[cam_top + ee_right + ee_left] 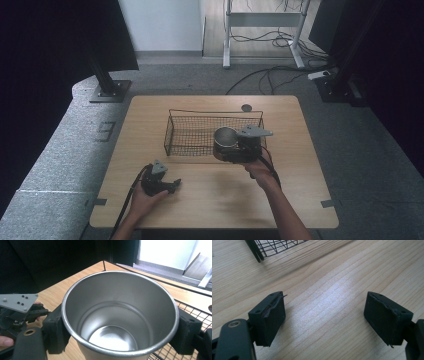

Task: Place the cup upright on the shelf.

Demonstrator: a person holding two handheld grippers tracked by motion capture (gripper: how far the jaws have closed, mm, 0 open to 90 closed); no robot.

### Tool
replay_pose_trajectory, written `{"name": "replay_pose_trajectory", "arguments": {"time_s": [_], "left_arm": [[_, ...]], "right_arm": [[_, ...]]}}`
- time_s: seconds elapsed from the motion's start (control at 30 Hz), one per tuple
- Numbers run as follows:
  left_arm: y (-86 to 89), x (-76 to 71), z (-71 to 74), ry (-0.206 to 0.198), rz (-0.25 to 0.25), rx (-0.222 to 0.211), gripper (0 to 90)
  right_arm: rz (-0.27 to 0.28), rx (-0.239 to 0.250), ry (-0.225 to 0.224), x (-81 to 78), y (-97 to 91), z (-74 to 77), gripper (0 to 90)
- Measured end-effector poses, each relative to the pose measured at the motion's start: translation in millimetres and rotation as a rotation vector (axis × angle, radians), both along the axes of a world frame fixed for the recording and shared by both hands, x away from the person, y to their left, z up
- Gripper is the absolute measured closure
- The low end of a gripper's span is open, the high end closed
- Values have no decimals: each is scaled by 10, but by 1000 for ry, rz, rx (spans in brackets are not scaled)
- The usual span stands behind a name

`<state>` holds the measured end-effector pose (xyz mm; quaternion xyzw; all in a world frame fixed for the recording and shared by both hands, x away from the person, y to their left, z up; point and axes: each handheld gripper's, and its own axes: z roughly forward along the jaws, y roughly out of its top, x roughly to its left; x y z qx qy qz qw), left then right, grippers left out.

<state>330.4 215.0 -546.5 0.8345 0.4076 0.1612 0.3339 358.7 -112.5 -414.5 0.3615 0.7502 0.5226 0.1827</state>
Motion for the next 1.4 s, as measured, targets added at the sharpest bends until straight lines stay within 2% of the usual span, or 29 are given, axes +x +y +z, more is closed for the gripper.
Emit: {"name": "replay_pose_trajectory", "arguments": {"time_s": [1.03, 1.4], "left_arm": [[0, 1, -1, 0, 0, -1, 174], [-1, 1, -1, 1, -1, -3, 174]], "right_arm": [[-53, -31, 7, 361, -10, 109, 184], [-73, -55, 31, 592, 8, 69, 184]]}}
